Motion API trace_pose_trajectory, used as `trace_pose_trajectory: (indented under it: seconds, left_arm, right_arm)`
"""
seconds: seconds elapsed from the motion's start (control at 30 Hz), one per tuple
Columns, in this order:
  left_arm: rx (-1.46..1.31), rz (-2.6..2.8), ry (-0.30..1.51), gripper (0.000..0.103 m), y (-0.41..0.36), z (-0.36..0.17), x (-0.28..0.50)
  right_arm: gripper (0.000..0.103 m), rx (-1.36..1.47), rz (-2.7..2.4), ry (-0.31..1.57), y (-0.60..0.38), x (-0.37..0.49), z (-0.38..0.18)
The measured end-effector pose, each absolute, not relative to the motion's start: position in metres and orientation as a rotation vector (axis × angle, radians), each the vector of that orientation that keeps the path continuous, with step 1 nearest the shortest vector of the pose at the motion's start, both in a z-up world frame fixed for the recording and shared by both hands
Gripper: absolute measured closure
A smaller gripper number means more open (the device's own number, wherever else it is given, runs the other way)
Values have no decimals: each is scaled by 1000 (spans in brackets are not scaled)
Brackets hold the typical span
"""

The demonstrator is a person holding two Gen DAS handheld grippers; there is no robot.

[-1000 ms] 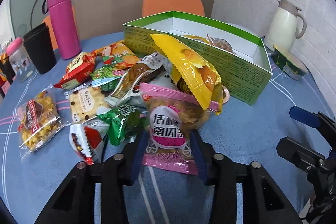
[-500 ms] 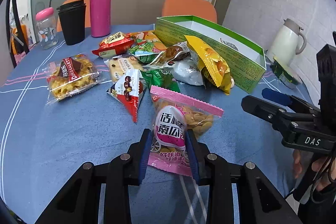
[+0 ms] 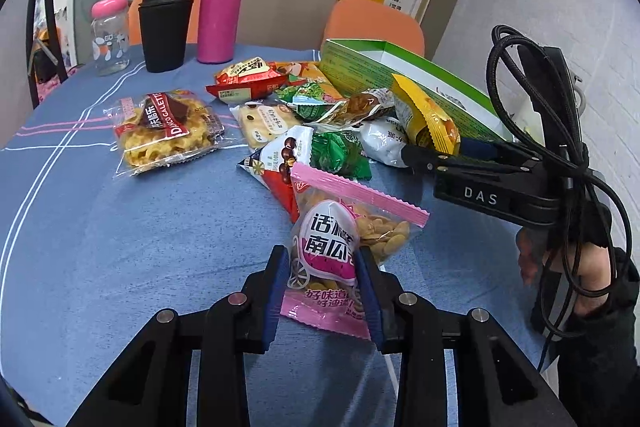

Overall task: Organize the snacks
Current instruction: 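Grasp the pink seed bag with the left tool while the right grasps the yellow chip bag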

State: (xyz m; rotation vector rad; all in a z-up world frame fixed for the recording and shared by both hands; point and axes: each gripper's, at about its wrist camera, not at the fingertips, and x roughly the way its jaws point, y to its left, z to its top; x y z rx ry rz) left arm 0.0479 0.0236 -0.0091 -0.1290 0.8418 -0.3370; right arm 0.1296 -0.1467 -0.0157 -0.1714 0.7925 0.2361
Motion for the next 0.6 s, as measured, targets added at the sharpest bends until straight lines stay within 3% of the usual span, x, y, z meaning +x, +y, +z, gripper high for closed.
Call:
trace_pose_trajectory:
  seconds: [0.17,0.6]
  left_arm:
    - [-125,-330,840,66,23,-11,49]
    - [-127,-342,843,76,11,2,46]
  right_arm:
    - [63,-49,301,765,-164,118,-11]
    - [66,164,393,679,-206,80,15]
